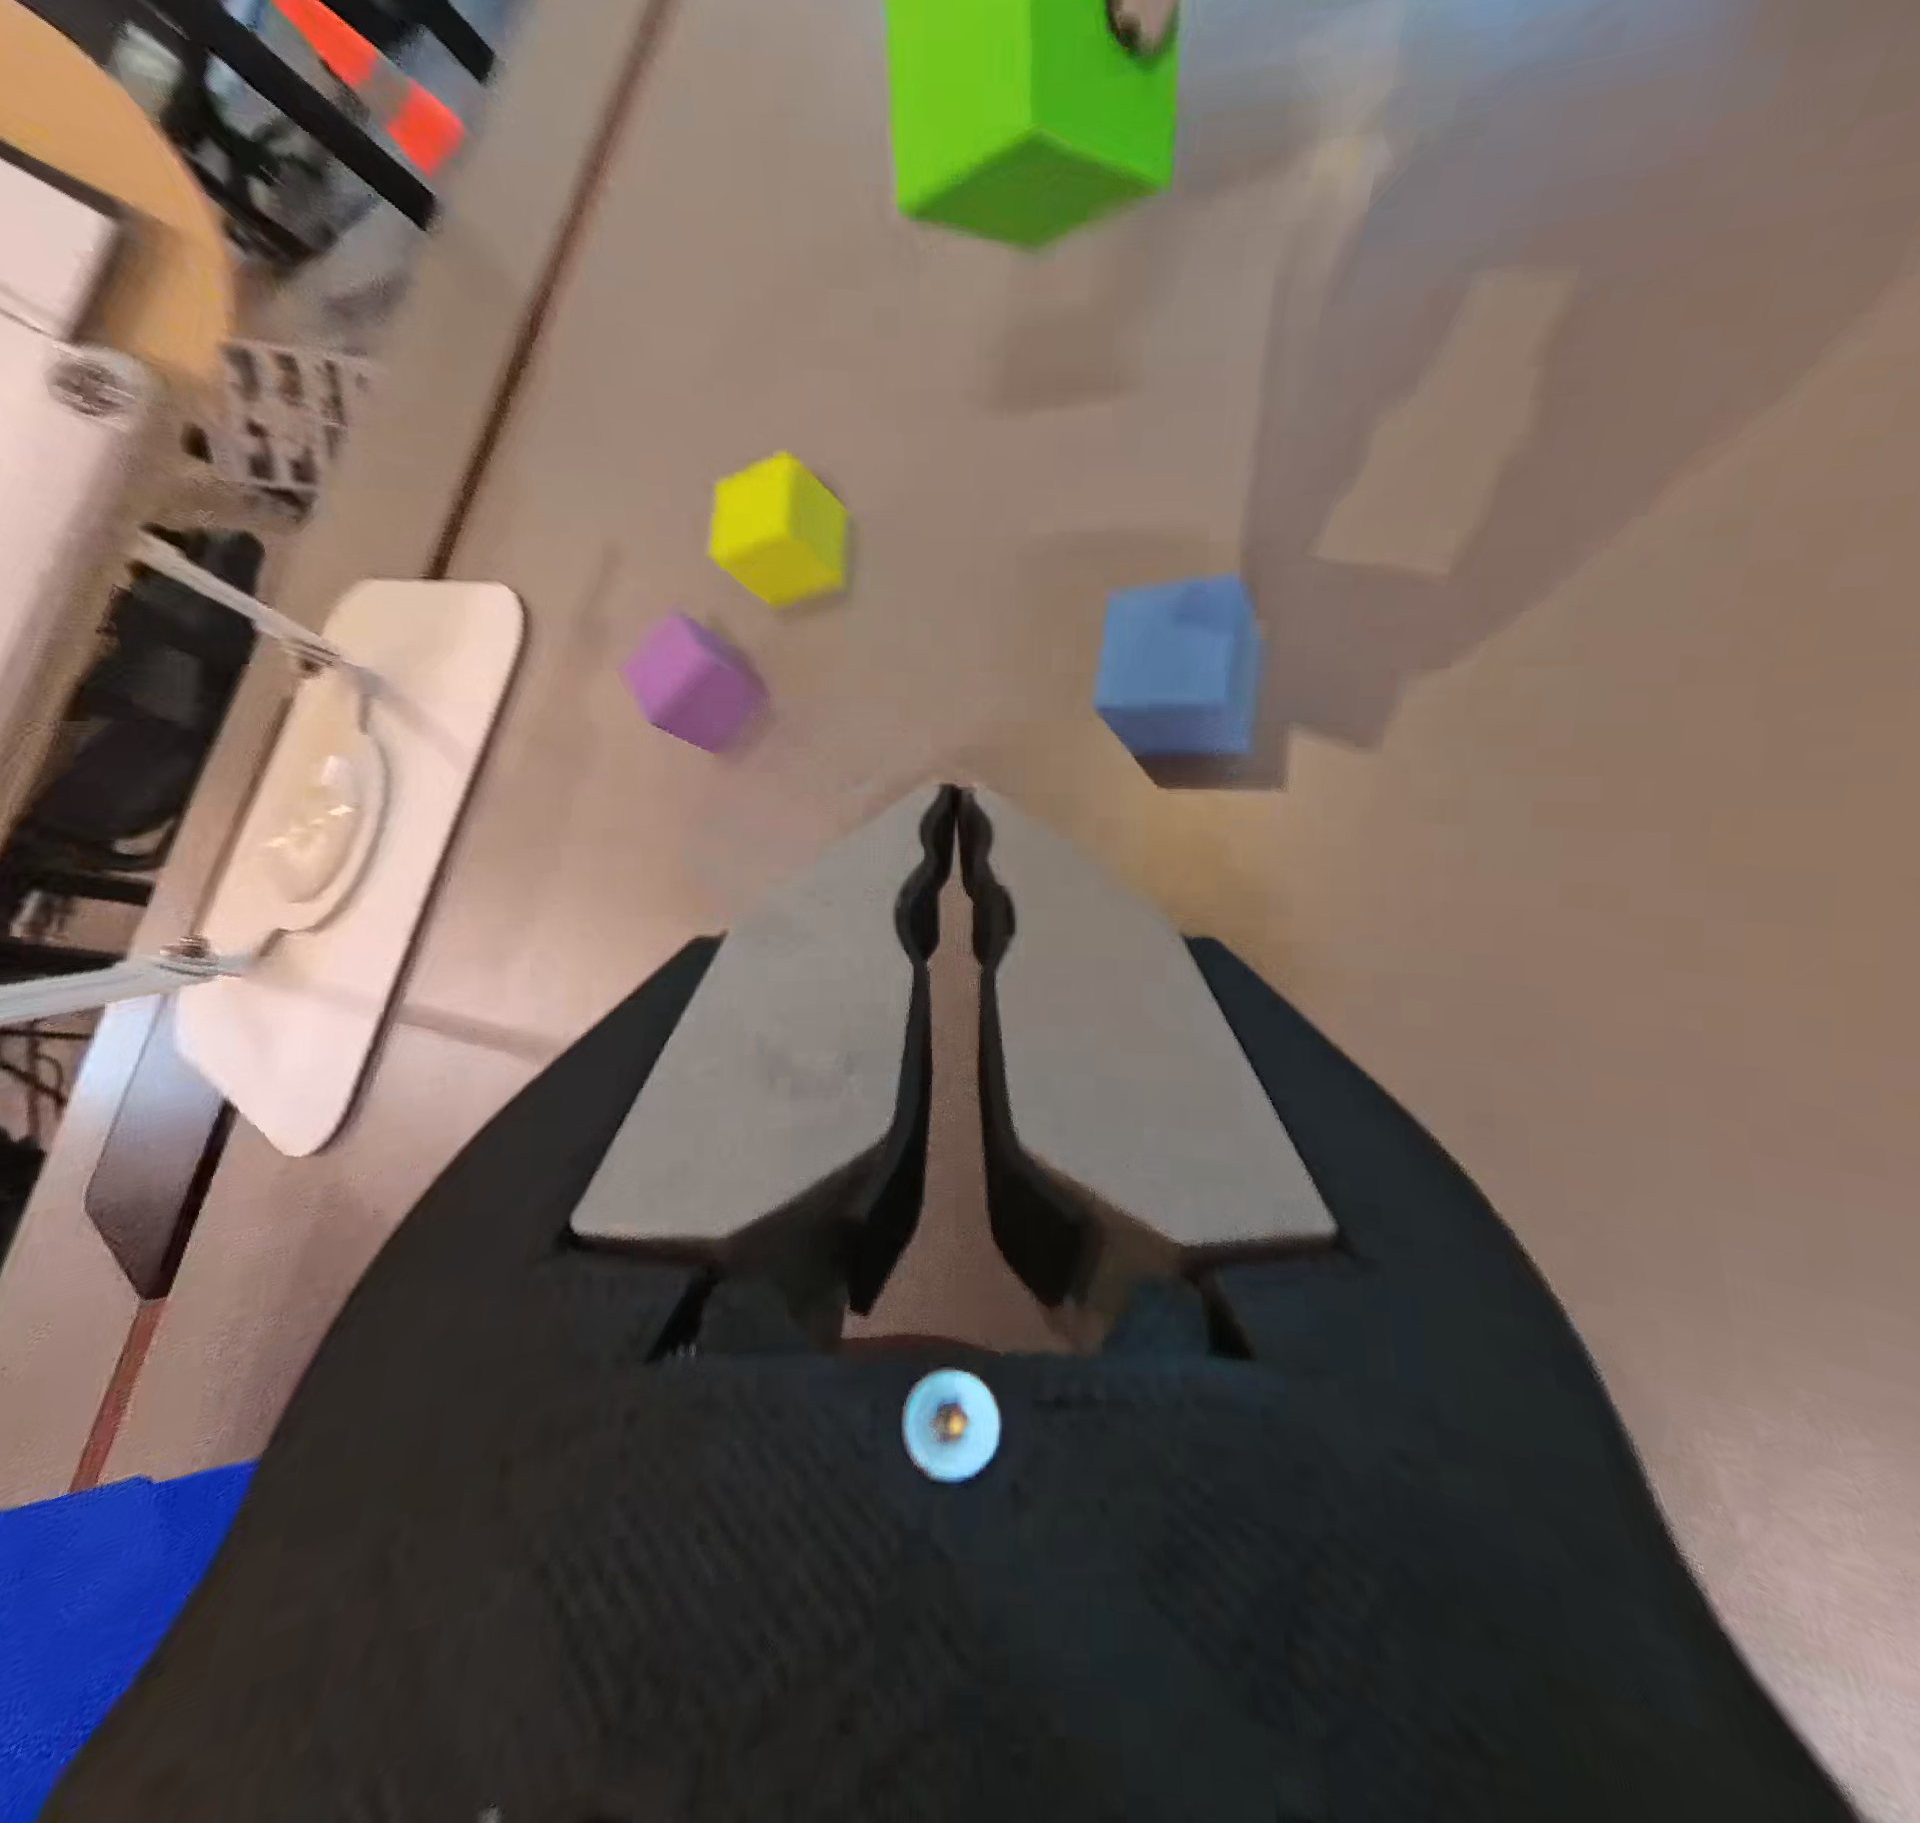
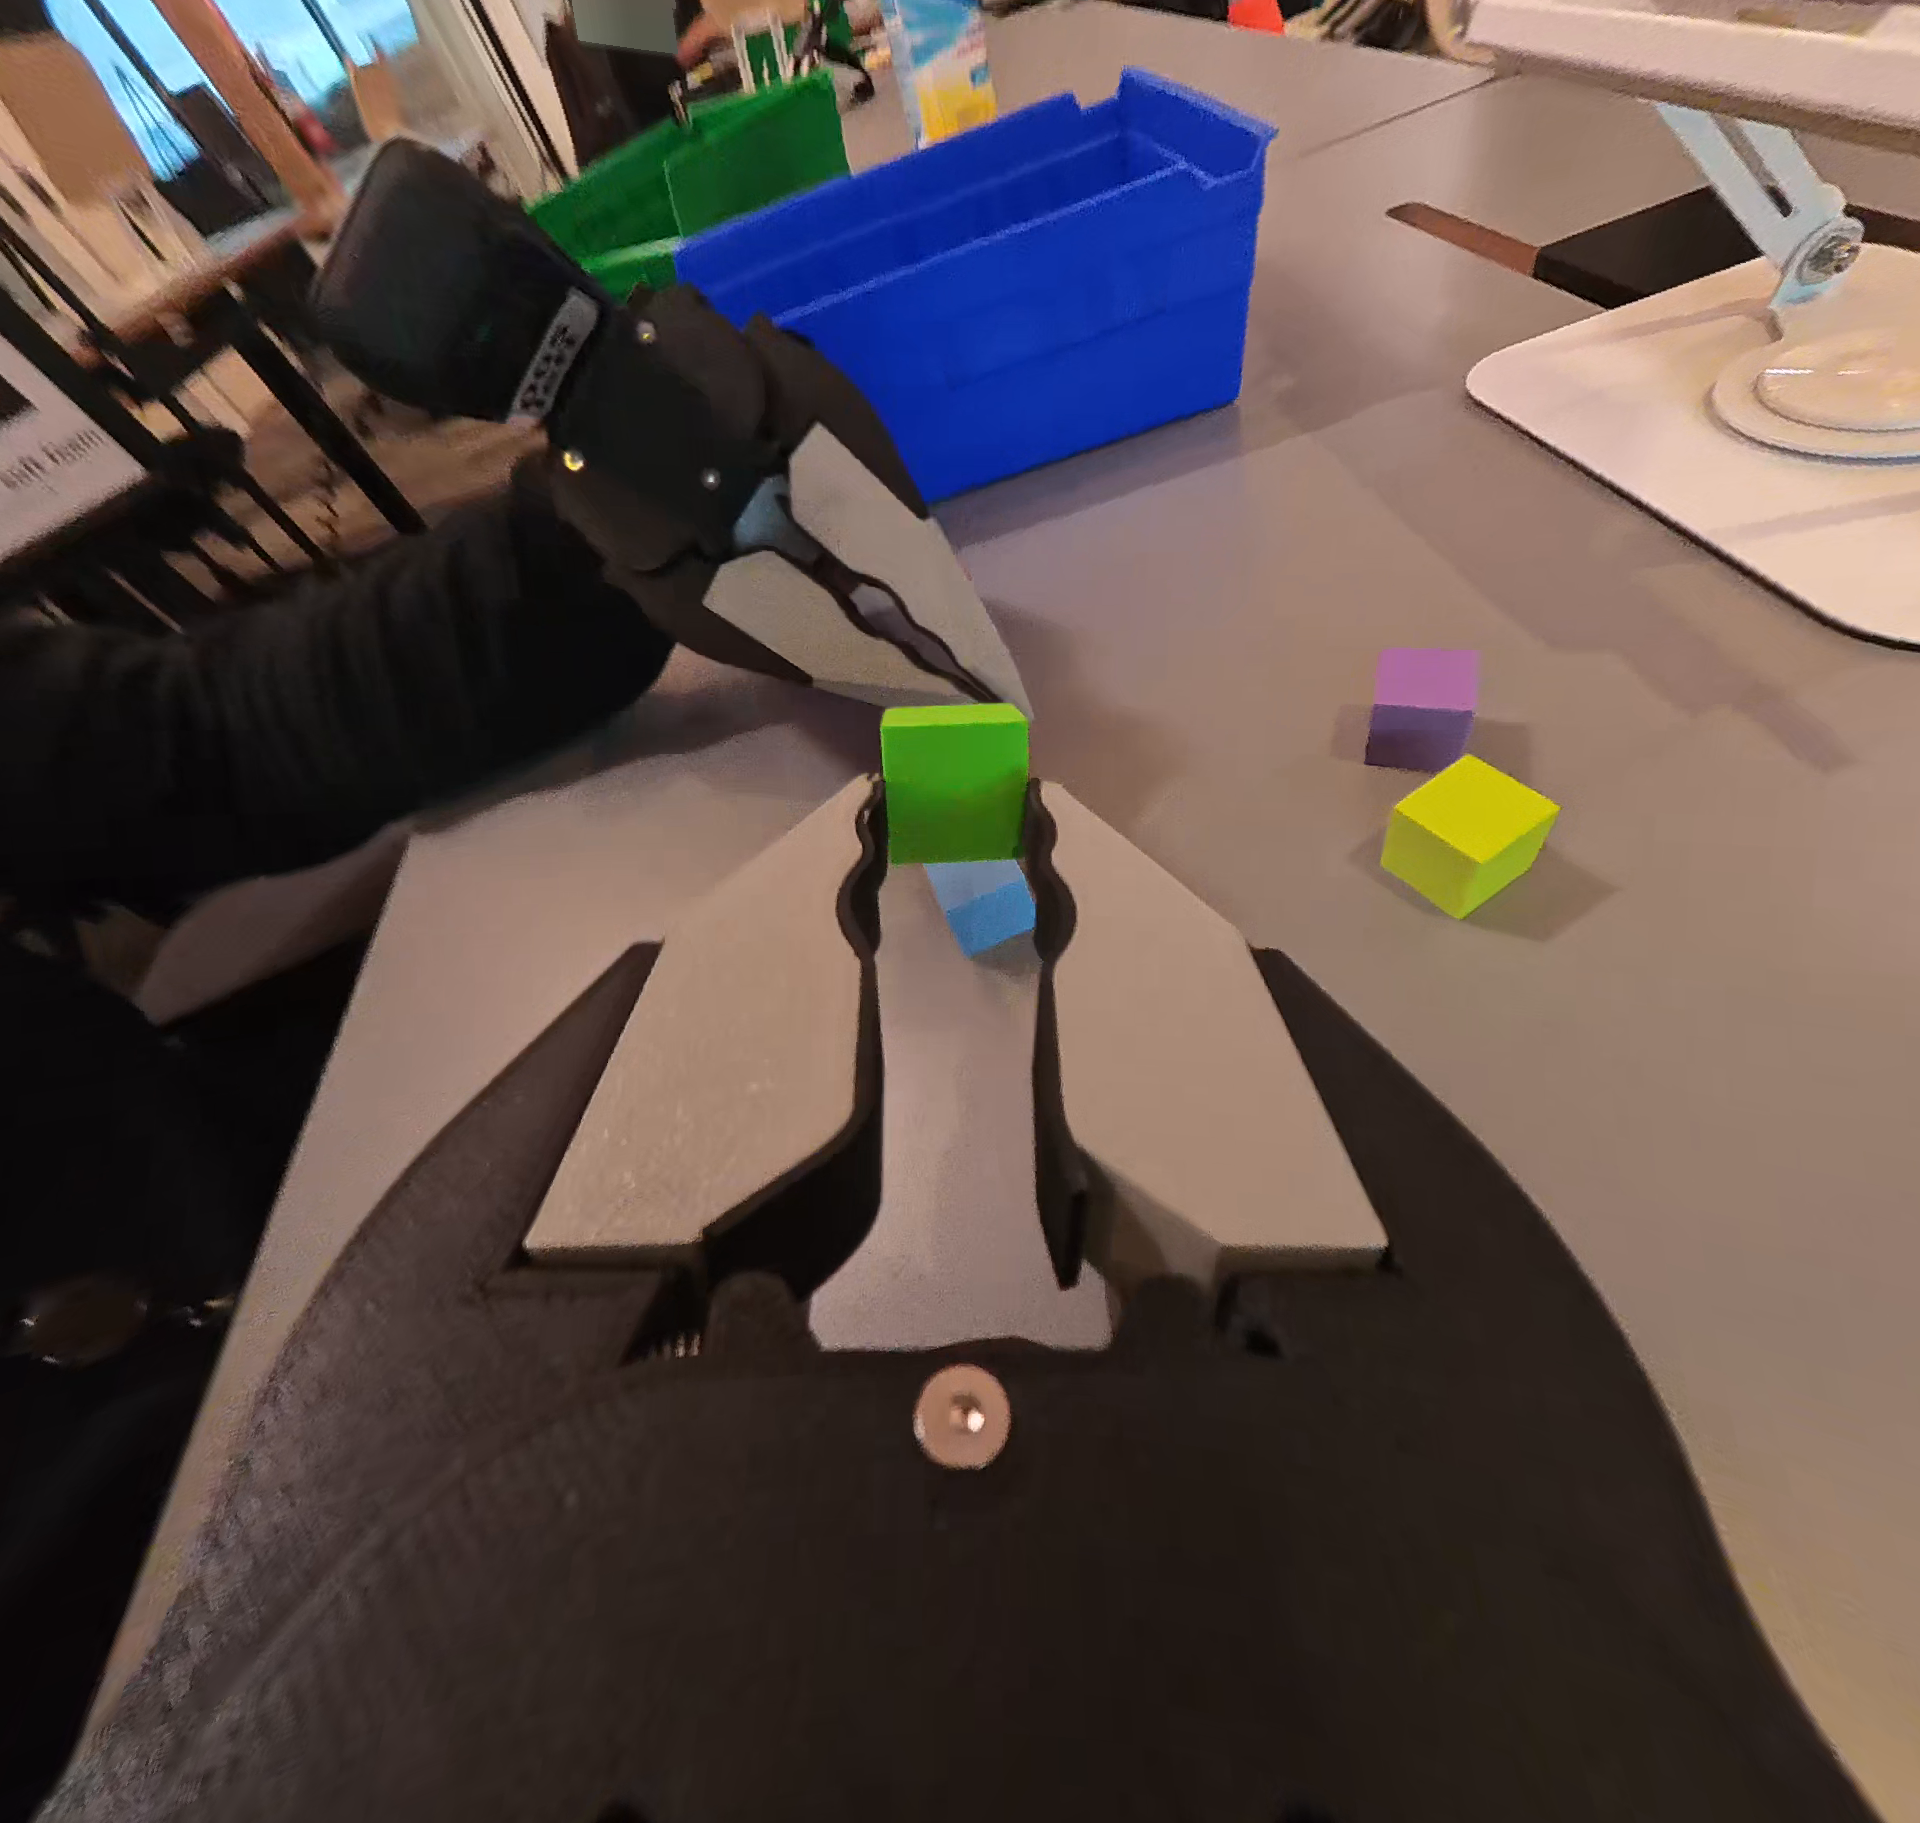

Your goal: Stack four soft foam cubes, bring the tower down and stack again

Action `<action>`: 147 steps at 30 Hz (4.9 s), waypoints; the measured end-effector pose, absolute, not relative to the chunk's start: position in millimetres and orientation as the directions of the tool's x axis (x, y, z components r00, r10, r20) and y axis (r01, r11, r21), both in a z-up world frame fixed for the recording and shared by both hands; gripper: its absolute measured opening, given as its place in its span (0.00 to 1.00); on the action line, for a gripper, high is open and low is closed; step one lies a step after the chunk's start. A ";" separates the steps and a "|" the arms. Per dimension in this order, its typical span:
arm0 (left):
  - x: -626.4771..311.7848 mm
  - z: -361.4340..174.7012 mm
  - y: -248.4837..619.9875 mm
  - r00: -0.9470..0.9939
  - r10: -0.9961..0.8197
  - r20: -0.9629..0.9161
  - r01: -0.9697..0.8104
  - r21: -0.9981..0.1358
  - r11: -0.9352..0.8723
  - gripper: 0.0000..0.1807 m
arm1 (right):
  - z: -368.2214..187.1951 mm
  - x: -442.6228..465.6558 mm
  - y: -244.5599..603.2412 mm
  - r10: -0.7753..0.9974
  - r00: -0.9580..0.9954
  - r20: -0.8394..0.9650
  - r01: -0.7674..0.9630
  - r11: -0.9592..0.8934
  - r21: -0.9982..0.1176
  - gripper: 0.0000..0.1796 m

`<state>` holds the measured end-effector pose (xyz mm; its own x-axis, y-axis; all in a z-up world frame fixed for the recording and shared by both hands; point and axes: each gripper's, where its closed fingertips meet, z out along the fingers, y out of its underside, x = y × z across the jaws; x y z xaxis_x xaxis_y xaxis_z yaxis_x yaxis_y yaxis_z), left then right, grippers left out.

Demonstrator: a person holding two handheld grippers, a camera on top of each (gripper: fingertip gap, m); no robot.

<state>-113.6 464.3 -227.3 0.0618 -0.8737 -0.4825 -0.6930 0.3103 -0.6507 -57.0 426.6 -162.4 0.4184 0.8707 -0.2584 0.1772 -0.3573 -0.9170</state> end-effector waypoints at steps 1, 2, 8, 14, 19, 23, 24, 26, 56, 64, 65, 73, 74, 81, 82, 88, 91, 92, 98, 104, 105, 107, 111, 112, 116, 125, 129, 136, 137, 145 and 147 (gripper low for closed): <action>-111.6 -233.0 465.8 0.061 -0.870 -0.488 -0.708 -0.636 0.307 0.00 | -165.5 -58.8 425.2 0.876 0.421 -0.235 0.207 -0.345 -0.915 0.13; -108.5 -236.0 467.2 0.066 -0.867 -0.493 -0.715 -0.630 0.303 0.00 | -168.6 -60.4 423.9 0.881 0.421 -0.217 0.234 -0.336 -0.912 0.13; -92.5 -240.4 469.9 0.101 -0.856 -0.507 -0.709 -0.640 0.295 0.00 | -181.4 -60.9 425.5 0.877 0.442 -0.187 0.297 -0.339 -0.893 0.13; -84.4 -250.9 459.0 0.046 -0.863 -0.503 -0.719 -0.616 0.321 0.00 | -174.0 -53.7 428.7 0.868 0.456 -0.197 0.259 -0.341 -0.903 0.13; -80.7 -254.2 454.5 0.030 -0.863 -0.505 -0.721 -0.608 0.331 0.00 | -173.7 -52.7 424.5 0.876 0.437 -0.204 0.276 -0.346 -0.896 0.13; -75.7 -255.2 454.5 0.038 -0.854 -0.519 -0.721 -0.606 0.336 0.00 | -182.9 -55.2 416.6 0.901 0.413 -0.136 0.382 -0.307 -0.872 0.13; -74.8 -255.2 454.4 0.041 -0.852 -0.521 -0.722 -0.605 0.336 0.00 | -186.3 -55.2 415.0 0.905 0.411 -0.109 0.417 -0.293 -0.860 0.13; -74.7 -255.2 453.7 0.035 -0.850 -0.526 -0.724 -0.599 0.341 0.00 | -191.8 -56.0 411.3 0.915 0.399 -0.067 0.473 -0.267 -0.839 0.13; -89.8 -255.9 423.3 -0.080 -0.892 -0.445 -0.759 -0.553 0.344 0.00 | -207.5 -61.6 404.6 0.922 0.378 0.085 0.669 -0.209 -0.714 0.13; -108.0 -256.0 454.0 0.113 -0.924 -0.366 -0.793 -0.593 0.138 0.00 | -202.1 -70.6 410.8 0.957 0.261 0.125 0.781 -0.133 -0.610 0.13; -110.0 -256.2 456.6 0.162 -0.936 -0.312 -0.786 -0.614 0.068 0.00 | -203.8 -71.0 411.8 0.961 0.245 0.129 0.799 -0.125 -0.588 0.13; -112.5 -256.3 458.9 0.235 -0.950 -0.204 -0.756 -0.653 -0.046 0.00 | -216.7 -71.0 415.0 0.974 0.207 0.092 0.862 -0.137 -0.488 0.13; -112.5 -256.2 459.0 0.234 -0.949 -0.211 -0.757 -0.652 -0.042 0.00 | -215.1 -72.3 415.2 0.975 0.203 0.088 0.862 -0.135 -0.489 0.13; -111.9 -256.2 459.7 0.244 -0.950 -0.196 -0.748 -0.662 -0.056 0.00 | -200.8 -77.1 414.5 0.983 0.182 0.024 0.863 -0.148 -0.484 0.13; -111.9 -256.3 459.7 0.243 -0.949 -0.198 -0.749 -0.661 -0.054 0.00 | -200.7 -79.5 413.3 0.983 0.180 0.023 0.861 -0.146 -0.488 0.13; -111.9 -256.3 459.8 0.242 -0.947 -0.211 -0.753 -0.657 -0.045 0.00 | -210.4 -81.9 414.8 0.983 0.173 0.066 0.887 -0.126 -0.444 0.13; -111.9 -256.2 459.9 0.244 -0.947 -0.207 -0.750 -0.660 -0.050 0.00 | -214.8 -80.8 414.2 0.983 0.174 0.059 0.894 -0.133 -0.427 0.13; -111.8 -256.3 460.0 0.245 -0.947 -0.208 -0.750 -0.660 -0.049 0.00 | -216.4 -79.5 414.9 0.982 0.175 0.068 0.899 -0.132 -0.417 0.13; -111.5 -256.2 460.5 0.244 -0.944 -0.220 -0.750 -0.660 -0.040 0.00 | -216.5 -80.2 414.4 0.982 0.173 0.078 0.904 -0.127 -0.408 0.13; -111.6 -256.1 460.5 0.245 -0.945 -0.218 -0.749 -0.662 -0.042 0.00 | -221.1 -79.6 413.8 0.983 0.170 0.072 0.911 -0.129 -0.392 0.13; -111.6 -256.1 460.5 0.245 -0.945 -0.218 -0.749 -0.662 -0.042 0.00 | -221.9 -78.7 414.7 0.982 0.171 0.078 0.914 -0.128 -0.386 0.13; -111.7 -256.1 460.4 0.245 -0.945 -0.218 -0.749 -0.661 -0.042 0.00 | -222.6 -78.3 415.2 0.982 0.172 0.081 0.915 -0.129 -0.383 0.13; -111.7 -256.1 460.4 0.247 -0.945 -0.216 -0.748 -0.662 -0.044 0.00 | -222.9 -79.0 415.7 0.981 0.173 0.083 0.914 -0.129 -0.385 0.13; -111.7 -256.1 460.4 0.248 -0.945 -0.216 -0.748 -0.662 -0.045 0.00 | -223.2 -79.4 415.9 0.981 0.173 0.084 0.914 -0.128 -0.386 0.13; -111.7 -256.1 460.4 0.250 -0.945 -0.212 -0.747 -0.663 -0.049 0.00 | -223.5 -80.1 416.2 0.980 0.182 0.077 0.911 -0.138 -0.389 0.13; -111.8 -256.2 460.5 0.254 -0.945 -0.207 -0.745 -0.665 -0.054 0.00 | -223.4 -80.2 416.1 0.976 0.212 0.055 0.906 -0.175 -0.386 0.14; -111.7 -256.3 460.5 0.256 -0.945 -0.205 -0.744 -0.666 -0.057 0.00 | -218.0 -84.5 414.2 0.978 0.207 0.029 0.889 -0.176 -0.424 0.20; -111.7 -256.3 460.7 0.256 -0.944 -0.210 -0.746 -0.664 -0.055 0.00 | -172.9 -67.5 467.8 0.895 0.434 0.101 0.713 -0.273 -0.646 0.20; -111.7 -256.3 460.7 0.256 -0.944 -0.210 -0.746 -0.664 -0.054 0.00 | -164.5 -60.7 484.7 0.847 0.522 0.096 0.643 -0.317 -0.697 0.21; -111.6 -256.2 460.8 0.256 -0.943 -0.213 -0.746 -0.664 -0.053 0.00 | -198.7 -26.1 538.6 0.606 0.792 -0.076 0.360 -0.563 -0.744 0.33; -111.5 -256.2 460.8 0.256 -0.942 -0.216 -0.747 -0.663 -0.051 0.00 | -216.1 -25.0 542.9 0.585 0.808 -0.066 0.367 -0.588 -0.721 0.33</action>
<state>-111.5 460.8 -256.2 0.2558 -0.9423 -0.2160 -0.7467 -0.0506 -0.6633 -25.0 542.9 -216.1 0.8080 0.5854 -0.0664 0.3670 -0.5883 -0.7206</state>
